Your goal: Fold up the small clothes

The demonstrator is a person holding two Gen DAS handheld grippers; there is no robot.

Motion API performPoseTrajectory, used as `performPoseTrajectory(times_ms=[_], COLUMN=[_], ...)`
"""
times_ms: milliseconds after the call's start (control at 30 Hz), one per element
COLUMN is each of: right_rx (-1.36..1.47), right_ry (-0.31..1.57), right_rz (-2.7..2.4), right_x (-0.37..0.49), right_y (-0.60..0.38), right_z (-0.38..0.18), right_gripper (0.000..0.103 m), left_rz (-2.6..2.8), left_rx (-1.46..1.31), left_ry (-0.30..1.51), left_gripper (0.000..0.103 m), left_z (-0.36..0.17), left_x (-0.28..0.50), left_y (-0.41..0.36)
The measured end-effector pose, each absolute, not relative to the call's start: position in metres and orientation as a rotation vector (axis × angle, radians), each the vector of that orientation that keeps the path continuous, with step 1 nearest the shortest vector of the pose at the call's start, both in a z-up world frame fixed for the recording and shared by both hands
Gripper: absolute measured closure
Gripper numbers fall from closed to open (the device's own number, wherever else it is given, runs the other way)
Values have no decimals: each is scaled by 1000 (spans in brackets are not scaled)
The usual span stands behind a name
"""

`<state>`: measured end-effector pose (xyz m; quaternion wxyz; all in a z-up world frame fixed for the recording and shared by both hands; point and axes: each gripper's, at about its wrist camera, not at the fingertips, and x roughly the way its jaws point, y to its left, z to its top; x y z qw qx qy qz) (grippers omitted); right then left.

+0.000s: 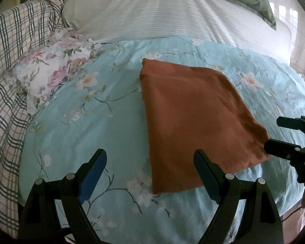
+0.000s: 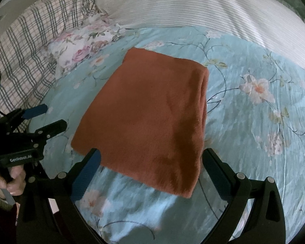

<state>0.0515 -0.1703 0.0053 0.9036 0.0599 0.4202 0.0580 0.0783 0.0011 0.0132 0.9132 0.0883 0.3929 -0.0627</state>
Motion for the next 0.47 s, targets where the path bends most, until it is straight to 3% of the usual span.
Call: performPoseTrajectory(times_ms=[467], right_rx=[147], right_ry=[893], right_rz=[119], right_x=[76], right_y=[-177], right_z=[-8], right_gripper=[3], left_rz=[-88], left_rx=[160], left_ry=[829], left_gripper=[15], left_z=[8], left_x=[101], left_y=[5])
